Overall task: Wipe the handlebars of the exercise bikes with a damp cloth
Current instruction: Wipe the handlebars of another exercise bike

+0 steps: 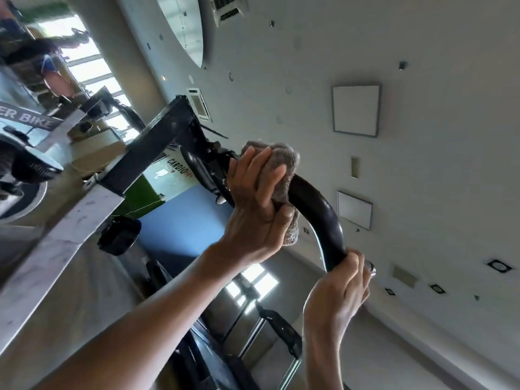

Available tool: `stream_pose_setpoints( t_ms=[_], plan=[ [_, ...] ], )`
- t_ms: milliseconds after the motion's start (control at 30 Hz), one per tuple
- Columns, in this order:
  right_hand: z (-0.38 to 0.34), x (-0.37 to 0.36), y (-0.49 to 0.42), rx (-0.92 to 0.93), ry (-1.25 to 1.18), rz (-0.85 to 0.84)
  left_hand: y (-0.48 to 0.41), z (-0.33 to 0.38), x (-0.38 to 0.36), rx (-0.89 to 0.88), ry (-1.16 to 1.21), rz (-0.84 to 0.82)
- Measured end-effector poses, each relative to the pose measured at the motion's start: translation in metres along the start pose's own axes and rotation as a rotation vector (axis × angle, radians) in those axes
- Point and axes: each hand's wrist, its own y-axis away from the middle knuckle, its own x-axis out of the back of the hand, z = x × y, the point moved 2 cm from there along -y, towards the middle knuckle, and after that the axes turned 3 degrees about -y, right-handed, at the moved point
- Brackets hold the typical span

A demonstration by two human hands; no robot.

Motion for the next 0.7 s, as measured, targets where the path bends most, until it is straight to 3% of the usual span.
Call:
stream_pose_setpoints(
  t_ms=[200,433,600,700],
  plan=[
    [0.002,0.002,-0.003,0.023,0.01,-0.002,-0.002,0.023,0.001,-0.156,-0.01,-0.02],
    [0.012,0.004,-0.009,0.098,0.012,-0.099,-0.006,0.024,-0.002,-0.048,0.036,0.055],
    [0.028,0.014,-0.019,0.317,-0.034,-0.247,0.012,0.045,-0.018,-0.122,0.016,0.078],
    [0.048,0.027,-0.037,0.499,-0.105,-0.299,0.025,0.043,-0.013,-0.35,-0.144,-0.023]
  ],
)
